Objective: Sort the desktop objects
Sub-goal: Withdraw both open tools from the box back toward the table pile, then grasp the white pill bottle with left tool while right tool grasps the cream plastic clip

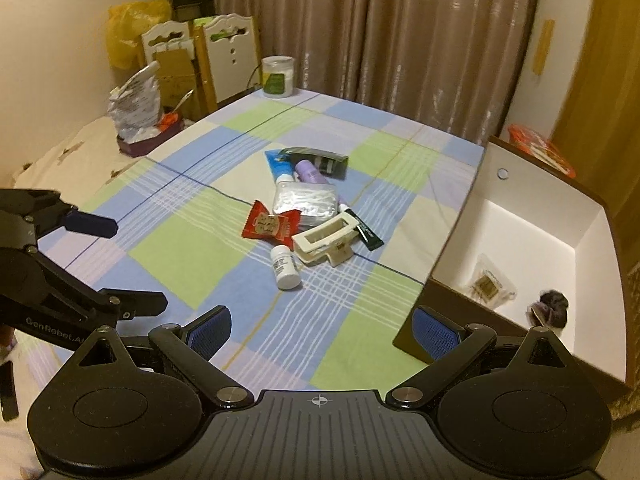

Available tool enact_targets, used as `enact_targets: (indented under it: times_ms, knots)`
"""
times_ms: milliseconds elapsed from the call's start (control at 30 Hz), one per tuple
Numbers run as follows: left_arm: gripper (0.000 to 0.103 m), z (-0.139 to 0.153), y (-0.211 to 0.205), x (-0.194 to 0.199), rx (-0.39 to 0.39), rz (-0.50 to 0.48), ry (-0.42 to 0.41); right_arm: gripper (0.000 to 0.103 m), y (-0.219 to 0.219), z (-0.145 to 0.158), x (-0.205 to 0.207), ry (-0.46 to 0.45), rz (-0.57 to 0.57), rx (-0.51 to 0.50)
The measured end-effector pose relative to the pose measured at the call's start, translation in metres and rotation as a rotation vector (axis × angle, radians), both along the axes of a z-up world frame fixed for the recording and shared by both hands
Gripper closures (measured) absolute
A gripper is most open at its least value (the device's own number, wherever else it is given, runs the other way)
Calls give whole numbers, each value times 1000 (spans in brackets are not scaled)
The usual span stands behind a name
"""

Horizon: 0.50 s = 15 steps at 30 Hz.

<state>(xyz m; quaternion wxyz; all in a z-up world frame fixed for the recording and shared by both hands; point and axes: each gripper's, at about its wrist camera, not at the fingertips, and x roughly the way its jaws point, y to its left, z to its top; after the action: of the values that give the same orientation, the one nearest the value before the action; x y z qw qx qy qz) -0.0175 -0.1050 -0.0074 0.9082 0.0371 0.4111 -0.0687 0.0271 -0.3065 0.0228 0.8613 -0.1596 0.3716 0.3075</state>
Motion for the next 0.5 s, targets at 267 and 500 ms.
enact_targets:
  times_ms: [267, 500]
  knots:
    - [8, -2, 2, 12, 10, 20, -9, 4, 21, -5, 28, -25, 173, -77]
    - [8, -12, -12, 27, 50, -46, -19, 4, 30, -14, 63, -25, 335, -130]
